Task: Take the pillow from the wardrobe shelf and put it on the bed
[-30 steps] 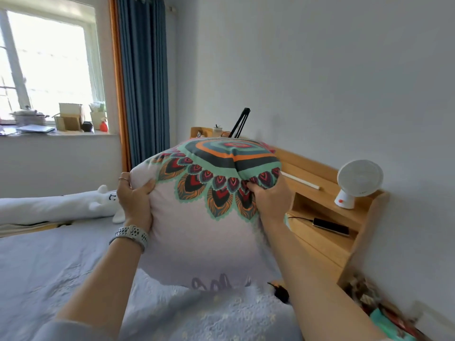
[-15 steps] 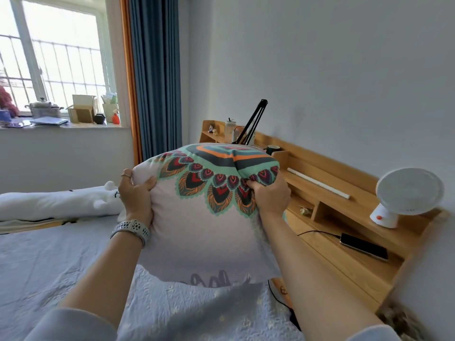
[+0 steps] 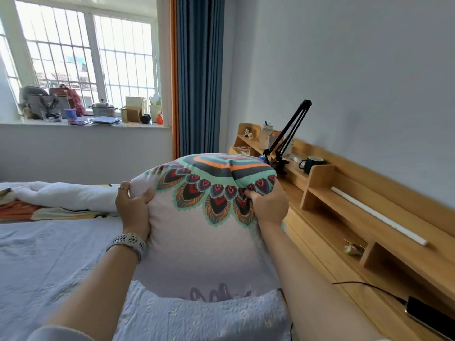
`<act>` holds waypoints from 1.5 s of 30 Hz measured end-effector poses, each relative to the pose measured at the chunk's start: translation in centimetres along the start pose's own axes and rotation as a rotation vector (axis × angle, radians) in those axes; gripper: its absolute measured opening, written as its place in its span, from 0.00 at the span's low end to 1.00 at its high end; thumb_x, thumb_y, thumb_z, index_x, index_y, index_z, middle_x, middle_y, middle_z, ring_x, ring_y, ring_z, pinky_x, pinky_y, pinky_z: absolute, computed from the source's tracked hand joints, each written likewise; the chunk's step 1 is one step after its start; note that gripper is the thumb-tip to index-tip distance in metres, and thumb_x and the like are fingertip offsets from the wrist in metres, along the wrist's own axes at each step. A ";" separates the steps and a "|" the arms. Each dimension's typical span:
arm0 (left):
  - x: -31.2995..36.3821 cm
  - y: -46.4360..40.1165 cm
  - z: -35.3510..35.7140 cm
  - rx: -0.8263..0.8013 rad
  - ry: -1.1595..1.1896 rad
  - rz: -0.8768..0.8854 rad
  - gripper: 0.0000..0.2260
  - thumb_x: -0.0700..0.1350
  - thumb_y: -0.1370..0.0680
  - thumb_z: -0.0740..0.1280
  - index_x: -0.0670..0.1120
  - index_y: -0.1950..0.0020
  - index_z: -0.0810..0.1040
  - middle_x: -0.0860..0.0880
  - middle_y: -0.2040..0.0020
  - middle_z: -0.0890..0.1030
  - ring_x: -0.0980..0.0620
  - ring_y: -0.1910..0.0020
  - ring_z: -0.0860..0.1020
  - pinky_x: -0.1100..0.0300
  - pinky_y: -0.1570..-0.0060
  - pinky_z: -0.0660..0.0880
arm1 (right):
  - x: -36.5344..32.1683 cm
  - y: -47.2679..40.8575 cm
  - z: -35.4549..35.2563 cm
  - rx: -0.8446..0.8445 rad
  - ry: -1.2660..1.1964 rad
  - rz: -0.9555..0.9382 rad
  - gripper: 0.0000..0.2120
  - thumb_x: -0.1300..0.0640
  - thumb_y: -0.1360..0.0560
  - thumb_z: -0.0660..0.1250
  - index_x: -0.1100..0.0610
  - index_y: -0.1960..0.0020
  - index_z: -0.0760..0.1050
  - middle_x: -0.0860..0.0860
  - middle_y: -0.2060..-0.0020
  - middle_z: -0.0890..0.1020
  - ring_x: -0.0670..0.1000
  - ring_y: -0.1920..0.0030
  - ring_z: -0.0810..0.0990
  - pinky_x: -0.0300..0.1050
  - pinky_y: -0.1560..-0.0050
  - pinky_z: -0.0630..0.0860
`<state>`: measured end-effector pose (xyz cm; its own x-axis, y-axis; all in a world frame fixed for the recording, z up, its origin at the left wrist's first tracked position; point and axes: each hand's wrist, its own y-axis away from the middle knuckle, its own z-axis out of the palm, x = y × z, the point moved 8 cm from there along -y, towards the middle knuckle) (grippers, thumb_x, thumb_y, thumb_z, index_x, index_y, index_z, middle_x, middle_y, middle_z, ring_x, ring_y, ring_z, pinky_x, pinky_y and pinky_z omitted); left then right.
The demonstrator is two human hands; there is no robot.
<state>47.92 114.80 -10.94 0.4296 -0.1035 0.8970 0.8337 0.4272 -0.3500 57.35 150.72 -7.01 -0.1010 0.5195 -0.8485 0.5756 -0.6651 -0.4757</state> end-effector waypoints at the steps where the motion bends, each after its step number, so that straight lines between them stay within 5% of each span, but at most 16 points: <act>1: -0.8 0.2 1.1 0.018 -0.012 -0.002 0.17 0.35 0.31 0.73 0.55 0.67 0.71 0.56 0.64 0.73 0.60 0.67 0.72 0.64 0.62 0.72 | 1.2 -1.5 0.6 -0.022 0.000 -0.002 0.21 0.52 0.39 0.78 0.54 0.48 0.79 0.49 0.55 0.85 0.54 0.53 0.82 0.42 0.57 0.74; 5: -4.7 0.4 5.9 0.094 -0.062 -0.021 0.15 0.35 0.29 0.73 0.51 0.63 0.71 0.53 0.61 0.74 0.53 0.62 0.72 0.56 0.54 0.73 | 6.7 -7.1 3.2 -0.084 -0.008 -0.003 0.19 0.53 0.39 0.79 0.56 0.50 0.80 0.51 0.57 0.86 0.55 0.54 0.83 0.42 0.58 0.73; 11: -12.3 -0.8 12.9 0.133 -0.139 -0.005 0.18 0.37 0.30 0.74 0.57 0.68 0.72 0.56 0.65 0.70 0.56 0.67 0.69 0.58 0.57 0.69 | 15.7 -14.1 7.6 -0.129 -0.041 0.005 0.19 0.54 0.39 0.80 0.56 0.51 0.80 0.51 0.58 0.85 0.54 0.57 0.81 0.41 0.60 0.70; 16: -19.9 -1.4 16.4 0.145 -0.168 -0.068 0.13 0.37 0.30 0.74 0.52 0.61 0.73 0.47 0.54 0.79 0.47 0.56 0.76 0.49 0.46 0.75 | 22.6 -17.5 11.3 -0.167 -0.041 0.003 0.16 0.57 0.40 0.80 0.56 0.55 0.80 0.46 0.64 0.80 0.52 0.61 0.79 0.35 0.67 0.67; 22: -31.1 -0.5 18.7 0.129 -0.290 -0.186 0.09 0.45 0.34 0.74 0.51 0.59 0.75 0.47 0.56 0.81 0.44 0.57 0.78 0.48 0.52 0.76 | 32.8 -18.5 15.1 -0.215 0.030 0.097 0.19 0.54 0.41 0.79 0.53 0.52 0.80 0.51 0.58 0.85 0.57 0.56 0.83 0.47 0.56 0.79; 29: -47.9 4.9 17.8 0.084 -0.559 -0.484 0.23 0.50 0.36 0.75 0.49 0.42 0.77 0.42 0.47 0.81 0.39 0.44 0.79 0.52 0.49 0.71 | 48.4 -14.3 18.3 -0.293 0.219 0.244 0.21 0.51 0.43 0.78 0.52 0.55 0.73 0.51 0.59 0.84 0.59 0.55 0.83 0.51 0.57 0.78; 35: -57.7 11.3 17.9 -0.268 -0.985 -0.537 0.27 0.53 0.25 0.71 0.46 0.30 0.67 0.37 0.41 0.80 0.35 0.44 0.79 0.50 0.53 0.72 | 62.1 -7.5 19.3 -0.478 0.657 0.453 0.33 0.45 0.31 0.75 0.59 0.37 0.62 0.62 0.40 0.78 0.65 0.41 0.77 0.58 0.47 0.75; 38: -59.5 13.7 17.6 -0.353 -1.166 -0.549 0.33 0.58 0.21 0.64 0.44 0.23 0.56 0.34 0.37 0.77 0.33 0.40 0.76 0.44 0.47 0.72 | 64.3 -5.8 19.5 -0.494 0.761 0.396 0.40 0.42 0.28 0.71 0.61 0.28 0.57 0.65 0.36 0.74 0.66 0.38 0.74 0.60 0.43 0.73; 41: -59.1 14.3 17.5 -0.377 -1.340 -0.586 0.30 0.59 0.19 0.61 0.41 0.27 0.56 0.34 0.30 0.67 0.34 0.31 0.66 0.41 0.42 0.70 | 63.5 -5.2 20.1 -0.512 0.843 0.291 0.44 0.44 0.27 0.71 0.62 0.23 0.52 0.67 0.32 0.69 0.67 0.36 0.71 0.61 0.43 0.71; 45: -56.3 12.3 22.4 -0.524 -1.421 -0.065 0.27 0.52 0.18 0.60 0.49 0.21 0.57 0.42 0.21 0.57 0.41 0.24 0.57 0.42 0.34 0.66 | 58.9 -5.8 22.2 -0.525 0.881 -0.207 0.41 0.49 0.29 0.71 0.63 0.23 0.58 0.66 0.27 0.64 0.66 0.29 0.66 0.63 0.37 0.67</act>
<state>26.24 146.02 -59.75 -0.0382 0.9484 0.3148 0.9946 0.0664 -0.0794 30.01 173.27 -59.40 0.2683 0.9440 -0.1921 0.9159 -0.3118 -0.2528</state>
